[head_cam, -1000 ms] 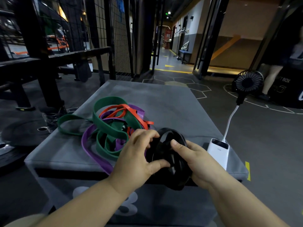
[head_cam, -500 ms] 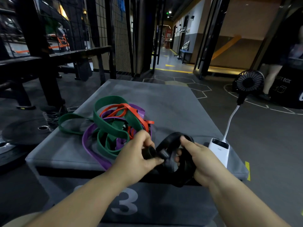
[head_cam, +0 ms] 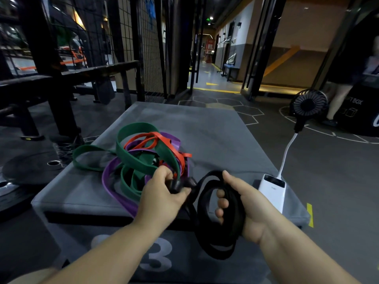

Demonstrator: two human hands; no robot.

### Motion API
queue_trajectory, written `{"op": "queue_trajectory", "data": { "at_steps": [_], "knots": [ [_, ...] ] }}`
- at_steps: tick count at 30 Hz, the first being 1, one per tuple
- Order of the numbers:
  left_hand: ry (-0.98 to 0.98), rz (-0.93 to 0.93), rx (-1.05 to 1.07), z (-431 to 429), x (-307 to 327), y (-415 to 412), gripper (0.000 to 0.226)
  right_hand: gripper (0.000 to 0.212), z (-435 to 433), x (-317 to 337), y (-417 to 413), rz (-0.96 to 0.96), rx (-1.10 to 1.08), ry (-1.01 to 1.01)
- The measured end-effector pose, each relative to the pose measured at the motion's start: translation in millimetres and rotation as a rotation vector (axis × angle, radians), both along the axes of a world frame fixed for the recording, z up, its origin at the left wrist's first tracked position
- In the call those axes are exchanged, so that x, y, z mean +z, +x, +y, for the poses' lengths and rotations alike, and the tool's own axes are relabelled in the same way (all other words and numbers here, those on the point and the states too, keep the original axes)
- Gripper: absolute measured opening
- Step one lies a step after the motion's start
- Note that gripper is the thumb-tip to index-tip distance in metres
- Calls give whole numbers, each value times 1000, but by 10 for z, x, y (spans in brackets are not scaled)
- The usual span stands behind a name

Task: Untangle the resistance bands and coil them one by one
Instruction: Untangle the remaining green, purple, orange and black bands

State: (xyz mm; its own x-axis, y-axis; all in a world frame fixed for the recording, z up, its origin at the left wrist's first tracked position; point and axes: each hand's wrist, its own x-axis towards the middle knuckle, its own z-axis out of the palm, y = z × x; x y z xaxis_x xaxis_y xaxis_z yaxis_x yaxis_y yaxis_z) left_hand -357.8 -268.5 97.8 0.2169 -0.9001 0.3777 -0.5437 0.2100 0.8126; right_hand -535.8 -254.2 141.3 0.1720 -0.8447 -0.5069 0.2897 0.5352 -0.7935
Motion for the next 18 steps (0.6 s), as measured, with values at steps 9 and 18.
{"op": "queue_trajectory", "data": {
  "at_steps": [9,18],
  "knots": [
    [117,268,-294,190,-66,-224,31,47,-46,-138,113,-66,-131,-33],
    [233,504,-407,187,-38,-194,23,48,-58,-158,99,103,-60,-175]
  ]
}}
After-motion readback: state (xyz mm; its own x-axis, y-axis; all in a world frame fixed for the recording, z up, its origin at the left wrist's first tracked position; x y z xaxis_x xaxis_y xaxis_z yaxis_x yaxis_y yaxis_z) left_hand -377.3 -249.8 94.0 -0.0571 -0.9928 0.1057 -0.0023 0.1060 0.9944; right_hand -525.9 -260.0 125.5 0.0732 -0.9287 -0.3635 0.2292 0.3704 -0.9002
